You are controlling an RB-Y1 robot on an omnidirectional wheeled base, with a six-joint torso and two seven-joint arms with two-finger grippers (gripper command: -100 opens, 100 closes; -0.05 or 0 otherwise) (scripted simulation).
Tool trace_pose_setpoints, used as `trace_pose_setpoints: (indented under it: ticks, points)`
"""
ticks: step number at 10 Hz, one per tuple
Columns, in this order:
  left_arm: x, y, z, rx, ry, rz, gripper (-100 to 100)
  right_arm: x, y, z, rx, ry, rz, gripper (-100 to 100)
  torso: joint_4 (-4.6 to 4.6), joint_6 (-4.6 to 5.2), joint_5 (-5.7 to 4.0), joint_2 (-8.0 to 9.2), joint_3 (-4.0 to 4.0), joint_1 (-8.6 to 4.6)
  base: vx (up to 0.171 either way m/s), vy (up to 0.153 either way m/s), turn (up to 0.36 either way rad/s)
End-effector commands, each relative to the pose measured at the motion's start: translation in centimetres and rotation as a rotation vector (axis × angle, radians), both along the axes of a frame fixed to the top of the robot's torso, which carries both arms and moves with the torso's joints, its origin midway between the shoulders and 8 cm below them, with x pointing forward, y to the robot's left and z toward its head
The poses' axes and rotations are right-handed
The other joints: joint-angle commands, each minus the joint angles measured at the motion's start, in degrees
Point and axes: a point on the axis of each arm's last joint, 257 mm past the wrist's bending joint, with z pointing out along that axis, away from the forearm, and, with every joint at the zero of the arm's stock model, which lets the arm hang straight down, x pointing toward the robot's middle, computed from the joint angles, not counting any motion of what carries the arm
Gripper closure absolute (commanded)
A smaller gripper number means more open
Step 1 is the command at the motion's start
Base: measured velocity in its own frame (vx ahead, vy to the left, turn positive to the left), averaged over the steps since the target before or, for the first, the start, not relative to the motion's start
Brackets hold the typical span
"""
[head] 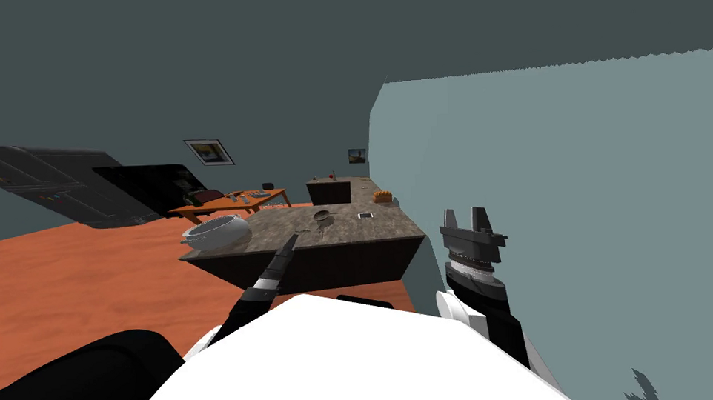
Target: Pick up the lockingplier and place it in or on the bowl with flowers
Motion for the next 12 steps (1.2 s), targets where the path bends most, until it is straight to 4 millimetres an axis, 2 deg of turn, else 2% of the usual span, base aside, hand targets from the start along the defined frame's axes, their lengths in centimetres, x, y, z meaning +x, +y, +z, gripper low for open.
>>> trace_pose_setpoints:
  ticks: [1,2,3,4,5,6,9,10,11,12]
  points:
    - [-0.7,0.2,-0.8,0.054,0.034,0.005,-100,0.0,0.0,0.0,0.0,0.0,0.0,0,0.0,0.0,0.0,0.0,0.0,0.0,-0.018,0.009,-0.129]
    - [-1.8,0.5,-2.2,0.126,0.086,-0.001,-100,0.0,0.0,0.0,0.0,0.0,0.0,0,0.0,-0.05,0.0,-0.03,-0.01,0.03,-0.017,0.005,-0.226]
    - [-2.0,0.6,-2.3,0.137,0.091,0.003,-100,0.0,0.0,0.0,0.0,0.0,0.0,0,-0.01,-0.01,0.01,-0.03,-0.02,0.03,-0.018,0.007,-0.167]
    - [-3.2,0.9,-3.7,0.211,0.145,-0.007,-100,0.0,0.0,0.0,0.0,0.0,0.0,0,-0.01,-0.04,0.01,-0.04,-0.02,0.03,-0.019,0.007,-0.277]
    - [-3.3,0.9,-3.8,0.223,0.148,-0.004,-100,0.0,0.0,0.0,0.0,0.0,0.0,0,-0.01,-0.01,0.01,-0.04,-0.02,0.04,-0.017,0.012,-0.158]
    - [-4.5,1.2,-5.0,0.299,0.197,-0.019,-100,0.0,0.0,0.0,0.0,0.0,0.0,0,-0.01,-0.05,0.01,-0.05,-0.03,0.05,-0.017,0.005,-0.354]
    - [-6.3,1.6,-6.7,0.402,0.265,-0.033,-100,0.0,0.0,0.0,0.0,0.0,0.0,0,-0.01,-0.01,0.01,-0.07,-0.04,0.07,-0.012,0.012,-0.215]
    - [-7.8,1.9,-8.0,0.468,0.316,-0.059,-100,0.0,0.0,0.0,0.0,0.0,0.0,0,-0.01,-0.07,0.02,-0.09,-0.05,0.07,-0.009,0.011,-0.322]
    - [-8.0,1.9,-8.1,0.492,0.322,-0.056,-100,0.0,0.0,0.0,0.0,0.0,0.0,0,-0.02,-0.01,0.02,-0.09,-0.05,0.08,-0.009,0.017,-0.17]
    - [-9.5,2.2,-9.4,0.561,0.372,-0.088,-100,0.0,0.0,0.0,0.0,0.0,0.0,0,-0.01,-0.07,0.02,-0.1,-0.05,0.09,-0.005,0.012,-0.351]
